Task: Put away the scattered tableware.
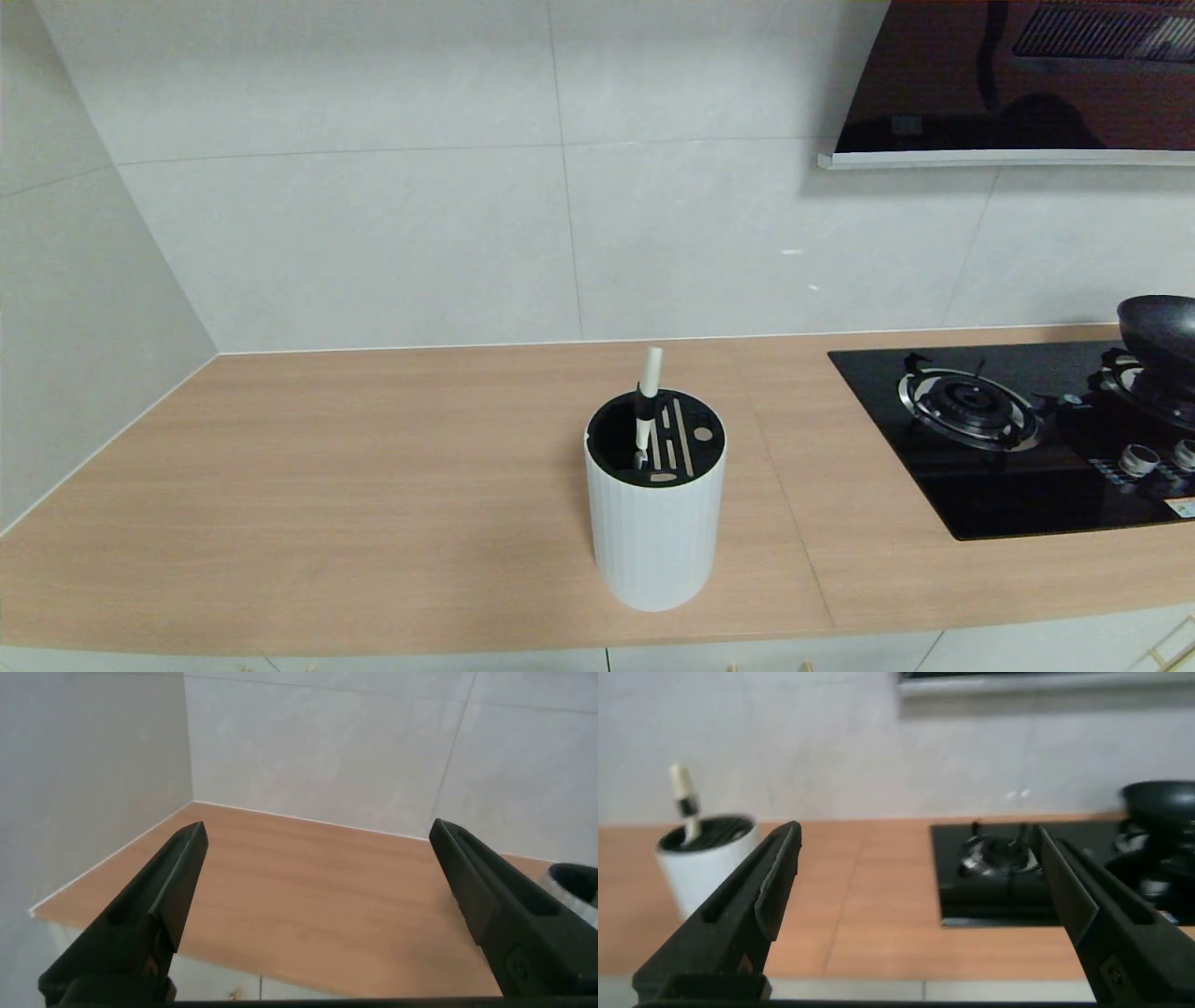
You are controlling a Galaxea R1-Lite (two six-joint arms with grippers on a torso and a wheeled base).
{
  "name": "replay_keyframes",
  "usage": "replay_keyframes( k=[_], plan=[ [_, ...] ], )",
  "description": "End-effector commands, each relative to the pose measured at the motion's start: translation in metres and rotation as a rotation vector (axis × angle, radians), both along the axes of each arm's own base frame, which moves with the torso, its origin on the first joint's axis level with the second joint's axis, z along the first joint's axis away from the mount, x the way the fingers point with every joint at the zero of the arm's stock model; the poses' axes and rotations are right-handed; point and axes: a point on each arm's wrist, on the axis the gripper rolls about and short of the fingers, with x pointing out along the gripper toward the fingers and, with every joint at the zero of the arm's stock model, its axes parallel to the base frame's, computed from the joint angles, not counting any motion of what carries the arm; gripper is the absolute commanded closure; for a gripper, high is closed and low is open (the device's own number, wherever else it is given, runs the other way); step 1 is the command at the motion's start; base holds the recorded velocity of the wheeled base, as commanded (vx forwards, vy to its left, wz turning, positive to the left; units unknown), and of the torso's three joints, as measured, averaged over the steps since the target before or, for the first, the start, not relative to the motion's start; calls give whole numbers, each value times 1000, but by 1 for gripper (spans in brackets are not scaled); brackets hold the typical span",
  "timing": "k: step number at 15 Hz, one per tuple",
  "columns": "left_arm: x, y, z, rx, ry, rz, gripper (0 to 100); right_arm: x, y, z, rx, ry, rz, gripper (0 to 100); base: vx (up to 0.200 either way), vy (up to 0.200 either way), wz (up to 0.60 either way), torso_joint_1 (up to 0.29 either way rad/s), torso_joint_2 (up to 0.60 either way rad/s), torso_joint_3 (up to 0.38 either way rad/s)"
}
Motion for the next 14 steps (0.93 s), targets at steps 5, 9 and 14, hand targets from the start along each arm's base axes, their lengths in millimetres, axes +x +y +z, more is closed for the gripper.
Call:
replay_keyframes(
  k=[5, 9, 14],
  plan=[
    [19, -4, -54, 32, 157, -49, 0, 22, 0, -48, -5, 140, -3, 0, 0, 0, 0, 0, 0, 0],
    [35, -6, -90, 78, 252, -147, 0, 31, 0, -70, -58, 182, -18, 0, 0, 0, 0, 0, 0, 0],
    [38, -7, -96, 97, 257, -217, 0, 31, 0, -78, -61, 264, -11, 0, 0, 0, 0, 0, 0, 0]
  ],
)
